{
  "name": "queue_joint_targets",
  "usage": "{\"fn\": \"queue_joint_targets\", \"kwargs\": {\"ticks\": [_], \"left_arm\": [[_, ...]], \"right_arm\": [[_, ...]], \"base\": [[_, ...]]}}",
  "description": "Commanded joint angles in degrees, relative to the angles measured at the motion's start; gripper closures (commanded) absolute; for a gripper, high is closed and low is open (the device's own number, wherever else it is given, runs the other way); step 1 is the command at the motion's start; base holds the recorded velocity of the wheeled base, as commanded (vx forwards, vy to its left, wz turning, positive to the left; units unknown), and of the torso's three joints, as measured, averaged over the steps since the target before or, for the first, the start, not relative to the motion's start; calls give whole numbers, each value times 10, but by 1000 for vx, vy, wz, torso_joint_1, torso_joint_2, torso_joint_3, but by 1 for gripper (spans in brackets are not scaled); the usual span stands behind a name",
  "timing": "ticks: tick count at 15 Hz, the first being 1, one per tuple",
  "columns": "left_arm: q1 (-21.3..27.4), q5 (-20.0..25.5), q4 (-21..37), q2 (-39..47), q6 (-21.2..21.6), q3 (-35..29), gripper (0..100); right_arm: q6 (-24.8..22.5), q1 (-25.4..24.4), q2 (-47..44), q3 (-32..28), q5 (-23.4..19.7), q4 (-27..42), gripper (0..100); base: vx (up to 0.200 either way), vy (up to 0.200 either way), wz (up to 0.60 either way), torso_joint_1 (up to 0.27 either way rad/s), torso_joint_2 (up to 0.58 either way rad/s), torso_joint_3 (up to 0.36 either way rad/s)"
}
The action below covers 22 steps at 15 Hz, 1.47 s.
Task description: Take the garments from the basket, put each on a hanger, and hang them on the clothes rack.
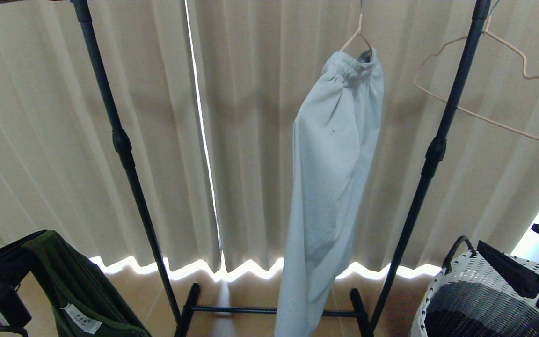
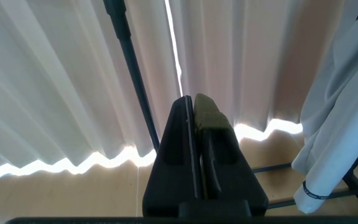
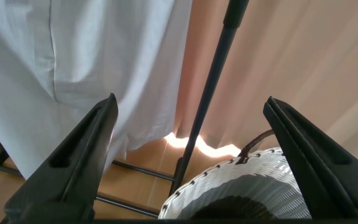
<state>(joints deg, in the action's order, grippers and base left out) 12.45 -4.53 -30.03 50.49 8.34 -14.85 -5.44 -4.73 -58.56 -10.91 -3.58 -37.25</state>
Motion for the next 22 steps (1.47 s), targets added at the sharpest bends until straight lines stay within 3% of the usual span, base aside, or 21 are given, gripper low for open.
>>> {"fn": "queue_joint_targets", "kwargs": {"ticks": [1,6,15,22], "left_arm": [[0,0,0,1,0,1,100],[0,0,0,0,0,2,100],[1,0,0,0,1,4,100],[2,1,0,0,2,5,100]], "right_arm": [[0,0,-1,1,0,1,0],[0,0,-1,1,0,1,0],[0,9,2,4,0,-3,0],[-26,9,64,19,0,3,0]], "base": [[0,0,0,0,0,0],[0,0,0,62,-241,-245],[0,0,0,146,-496,-314],[0,0,0,193,-495,-292]]}}
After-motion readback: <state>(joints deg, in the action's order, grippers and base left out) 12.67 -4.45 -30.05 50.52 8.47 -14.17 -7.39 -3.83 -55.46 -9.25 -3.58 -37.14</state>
